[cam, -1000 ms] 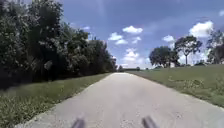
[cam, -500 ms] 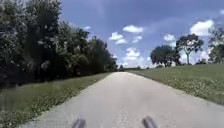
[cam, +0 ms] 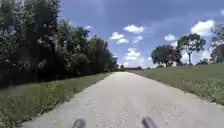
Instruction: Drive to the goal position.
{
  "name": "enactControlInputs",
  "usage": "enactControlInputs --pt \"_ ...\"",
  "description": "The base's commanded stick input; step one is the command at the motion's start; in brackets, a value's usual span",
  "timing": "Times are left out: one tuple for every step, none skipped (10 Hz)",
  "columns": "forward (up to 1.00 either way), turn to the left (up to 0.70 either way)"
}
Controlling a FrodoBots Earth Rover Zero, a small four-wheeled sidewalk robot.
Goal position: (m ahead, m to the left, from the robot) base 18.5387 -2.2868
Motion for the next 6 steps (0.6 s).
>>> enactControlInputs --pt "0.7 0.0" --pt "0.7 0.0" --pt "0.7 0.0" --pt "0.7 0.0" --pt "0.7 0.0" --pt "0.7 0.0"
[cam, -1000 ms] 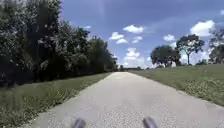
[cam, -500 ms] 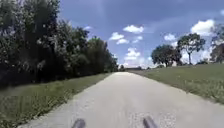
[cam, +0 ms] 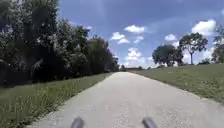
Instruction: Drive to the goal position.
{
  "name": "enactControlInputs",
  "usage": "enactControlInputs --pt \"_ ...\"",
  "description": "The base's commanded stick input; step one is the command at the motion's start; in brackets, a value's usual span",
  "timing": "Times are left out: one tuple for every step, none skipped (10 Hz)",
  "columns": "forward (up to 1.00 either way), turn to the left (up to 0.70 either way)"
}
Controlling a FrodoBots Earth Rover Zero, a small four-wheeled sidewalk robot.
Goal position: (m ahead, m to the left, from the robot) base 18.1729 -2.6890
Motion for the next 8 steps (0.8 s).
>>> enactControlInputs --pt "0.7 0.0" --pt "0.7 0.0" --pt "0.7 0.0" --pt "0.7 0.0" --pt "0.7 0.0" --pt "0.7 0.0" --pt "0.7 0.0" --pt "0.7 0.0"
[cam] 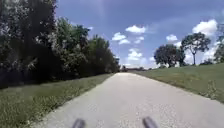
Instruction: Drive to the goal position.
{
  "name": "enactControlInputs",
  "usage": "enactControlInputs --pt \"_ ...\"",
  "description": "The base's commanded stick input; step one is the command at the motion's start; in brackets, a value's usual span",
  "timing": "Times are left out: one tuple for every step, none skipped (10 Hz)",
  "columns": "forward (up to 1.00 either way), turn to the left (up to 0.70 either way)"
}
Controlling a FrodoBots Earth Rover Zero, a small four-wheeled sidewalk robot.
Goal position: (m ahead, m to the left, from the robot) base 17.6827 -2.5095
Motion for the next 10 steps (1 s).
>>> enactControlInputs --pt "0.7 0.0" --pt "0.7 0.0" --pt "0.7 0.0" --pt "0.7 0.0" --pt "0.7 0.0" --pt "0.7 0.0" --pt "0.7 0.0" --pt "0.7 0.0" --pt "0.7 0.0" --pt "0.7 0.0"
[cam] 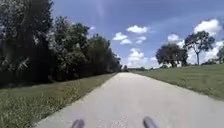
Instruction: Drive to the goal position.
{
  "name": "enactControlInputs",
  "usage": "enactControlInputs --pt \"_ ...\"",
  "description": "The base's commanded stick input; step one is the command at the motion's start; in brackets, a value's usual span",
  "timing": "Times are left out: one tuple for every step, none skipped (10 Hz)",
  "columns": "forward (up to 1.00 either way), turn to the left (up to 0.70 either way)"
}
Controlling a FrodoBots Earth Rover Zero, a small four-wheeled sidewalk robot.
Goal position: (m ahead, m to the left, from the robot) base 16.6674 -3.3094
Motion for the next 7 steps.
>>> enactControlInputs --pt "0.7 0.0" --pt "0.7 0.0" --pt "0.7 0.0" --pt "0.7 0.0" --pt "0.7 0.0" --pt "0.7 0.0" --pt "0.7 0.0"
